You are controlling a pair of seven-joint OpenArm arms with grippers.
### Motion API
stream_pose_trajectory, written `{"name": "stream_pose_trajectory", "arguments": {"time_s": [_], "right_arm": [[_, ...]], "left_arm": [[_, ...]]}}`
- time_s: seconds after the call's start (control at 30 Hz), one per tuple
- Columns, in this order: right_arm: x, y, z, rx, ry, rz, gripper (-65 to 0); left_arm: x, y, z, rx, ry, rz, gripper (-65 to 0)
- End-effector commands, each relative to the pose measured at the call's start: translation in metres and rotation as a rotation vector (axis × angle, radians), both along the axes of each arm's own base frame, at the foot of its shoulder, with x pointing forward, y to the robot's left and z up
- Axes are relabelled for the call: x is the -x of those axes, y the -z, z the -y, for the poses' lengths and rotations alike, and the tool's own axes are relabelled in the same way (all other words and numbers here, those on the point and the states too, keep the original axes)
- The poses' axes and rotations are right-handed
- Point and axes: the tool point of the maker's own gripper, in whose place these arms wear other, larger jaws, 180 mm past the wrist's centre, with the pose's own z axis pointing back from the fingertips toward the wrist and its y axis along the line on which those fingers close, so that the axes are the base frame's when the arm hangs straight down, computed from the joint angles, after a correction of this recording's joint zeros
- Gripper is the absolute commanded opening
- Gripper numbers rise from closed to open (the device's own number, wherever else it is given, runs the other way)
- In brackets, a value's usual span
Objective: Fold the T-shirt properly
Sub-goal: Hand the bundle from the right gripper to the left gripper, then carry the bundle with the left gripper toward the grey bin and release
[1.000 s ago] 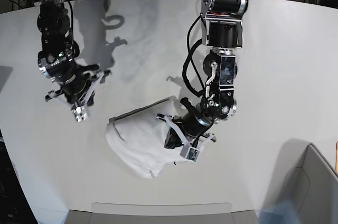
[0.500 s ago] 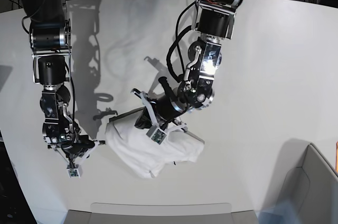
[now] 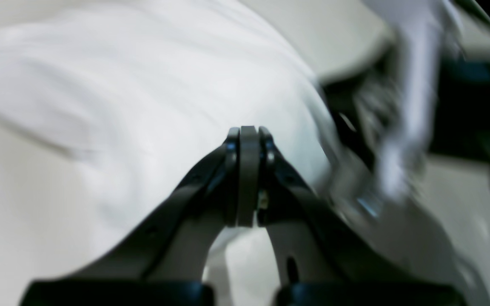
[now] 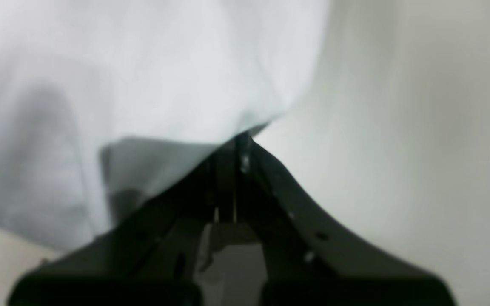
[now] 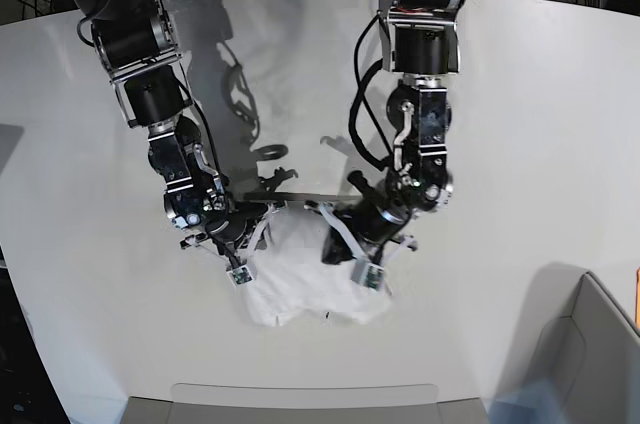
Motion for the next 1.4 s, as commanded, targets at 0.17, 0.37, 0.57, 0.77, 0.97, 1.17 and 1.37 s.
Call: {"name": "stream_pose_trajectory", "arguments": {"time_s": [0.17,0.37,0.57,0.77,0.97,1.17,1.37], "right_arm": [[0.011,-0.074,0.045,-0.100,0.146,0.146,-65.0],[0.071,-0.102,0.081,-0.089,0.236,0.179,-65.0],[0.123,-0.098,0.096,-0.058,0.258,0.171,-65.0],[0.139,-0.092,0.102,-0.043,0.271,0.153,-65.0],[0.138,-0.095,0.116,-0.040,0.311,0.163,-65.0],[0.138,-0.095,0.116,-0.040,0.310,0.163,-65.0],[0.136,-0.097,0.112,-0.046,0.303,0.166,-65.0]], "left_arm": [[-0.027,-0.049,-0.003,0.061,-0.029,0.139,-65.0],[-0.052,-0.028,0.019,0.056,-0.025,0.036,-65.0],[-0.064,0.027,0.025,0.081,-0.108,-0.111,-65.0],[-0.038,0.086,0.004,0.022,-0.159,-0.264,-65.0],[0.000,0.143,-0.101,-0.114,-0.269,-0.353,-65.0],[0.022,0.147,-0.221,-0.278,-0.382,-0.341,-65.0],[0.010,0.097,-0.283,-0.385,-0.433,-0.210,-65.0]]}}
